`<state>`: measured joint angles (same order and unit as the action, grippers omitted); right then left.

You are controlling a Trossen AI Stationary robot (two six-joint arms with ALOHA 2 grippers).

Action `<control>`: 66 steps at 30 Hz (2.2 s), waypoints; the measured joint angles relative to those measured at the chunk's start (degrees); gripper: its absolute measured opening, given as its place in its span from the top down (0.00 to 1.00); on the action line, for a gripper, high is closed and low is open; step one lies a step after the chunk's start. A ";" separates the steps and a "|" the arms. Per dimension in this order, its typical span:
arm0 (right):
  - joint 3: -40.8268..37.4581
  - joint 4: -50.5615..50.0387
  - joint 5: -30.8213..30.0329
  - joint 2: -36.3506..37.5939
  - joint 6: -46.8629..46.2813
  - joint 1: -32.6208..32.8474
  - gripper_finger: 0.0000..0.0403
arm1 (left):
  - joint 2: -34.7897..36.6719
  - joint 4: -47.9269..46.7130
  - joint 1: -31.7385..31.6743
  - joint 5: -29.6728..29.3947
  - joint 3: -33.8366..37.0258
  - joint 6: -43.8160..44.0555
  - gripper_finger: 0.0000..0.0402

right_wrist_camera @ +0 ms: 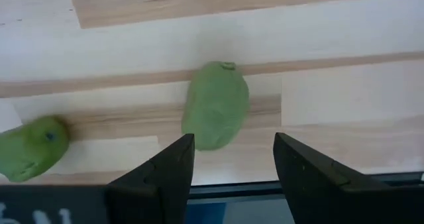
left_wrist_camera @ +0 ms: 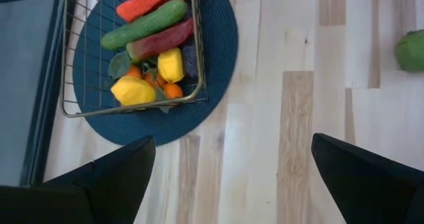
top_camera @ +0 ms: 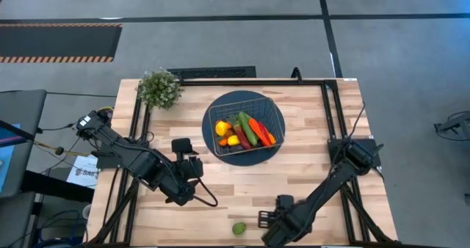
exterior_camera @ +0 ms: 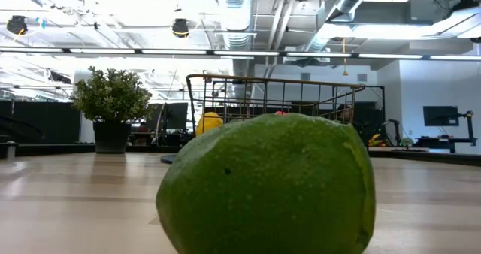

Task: Build produce basket
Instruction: Put the left green lemon into the basket

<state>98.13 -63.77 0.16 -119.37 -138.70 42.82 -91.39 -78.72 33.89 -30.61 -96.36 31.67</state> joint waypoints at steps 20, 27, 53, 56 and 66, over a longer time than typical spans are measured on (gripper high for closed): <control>0.00 5.94 0.20 -8.26 0.19 -2.17 0.44 | -0.07 0.08 -0.01 -0.06 0.02 -2.72 0.03; 0.07 8.32 1.69 -8.36 6.13 -3.16 0.60 | -0.07 0.07 0.00 0.02 0.02 -2.72 0.03; 0.07 -12.03 -18.37 23.87 83.29 -38.99 0.69 | -0.02 0.20 -1.27 -2.31 0.02 12.54 0.03; 0.07 -9.15 -15.67 23.39 92.69 -44.87 0.69 | -0.02 0.20 -2.29 -3.50 0.02 17.21 0.03; 0.04 -1.99 -3.69 11.37 115.79 -54.45 0.69 | 0.02 0.18 -5.91 -4.83 0.02 27.24 0.03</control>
<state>98.17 -65.75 -3.54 -108.00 -22.91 -11.63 -91.37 -78.54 27.98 -35.44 -96.33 58.90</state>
